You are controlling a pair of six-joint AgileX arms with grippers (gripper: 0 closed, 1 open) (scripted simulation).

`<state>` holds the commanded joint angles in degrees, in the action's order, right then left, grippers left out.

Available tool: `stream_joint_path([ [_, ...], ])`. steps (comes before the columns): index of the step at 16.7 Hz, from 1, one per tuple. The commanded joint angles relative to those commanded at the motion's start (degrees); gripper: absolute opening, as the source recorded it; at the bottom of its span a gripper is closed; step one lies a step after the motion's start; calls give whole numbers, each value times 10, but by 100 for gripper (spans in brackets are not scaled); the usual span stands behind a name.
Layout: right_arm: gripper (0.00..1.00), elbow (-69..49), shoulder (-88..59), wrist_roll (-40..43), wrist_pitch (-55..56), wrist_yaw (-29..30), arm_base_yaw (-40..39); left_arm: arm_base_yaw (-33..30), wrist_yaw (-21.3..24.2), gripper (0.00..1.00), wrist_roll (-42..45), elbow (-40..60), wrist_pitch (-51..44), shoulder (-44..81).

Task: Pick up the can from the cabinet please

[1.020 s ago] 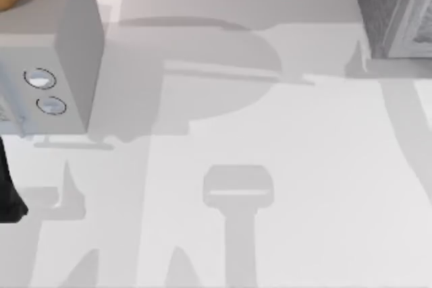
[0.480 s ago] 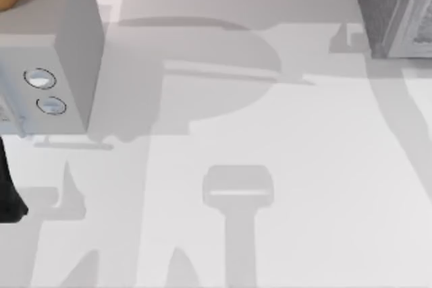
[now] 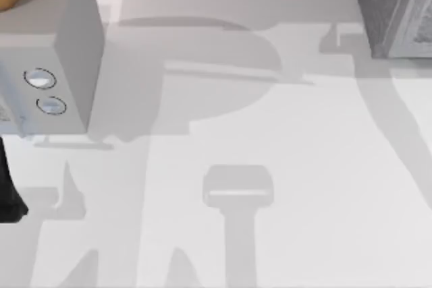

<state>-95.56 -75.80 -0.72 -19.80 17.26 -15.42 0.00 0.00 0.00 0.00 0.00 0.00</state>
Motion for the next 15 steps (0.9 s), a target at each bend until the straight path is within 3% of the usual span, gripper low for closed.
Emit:
stream_joint_path([
  [4, 100, 37, 1, 1, 39, 47, -56, 0, 0, 100, 0, 0, 0, 0],
  [15, 100, -56, -112, 0, 58, 7, -15, 0, 0, 100, 0, 0, 0, 0],
])
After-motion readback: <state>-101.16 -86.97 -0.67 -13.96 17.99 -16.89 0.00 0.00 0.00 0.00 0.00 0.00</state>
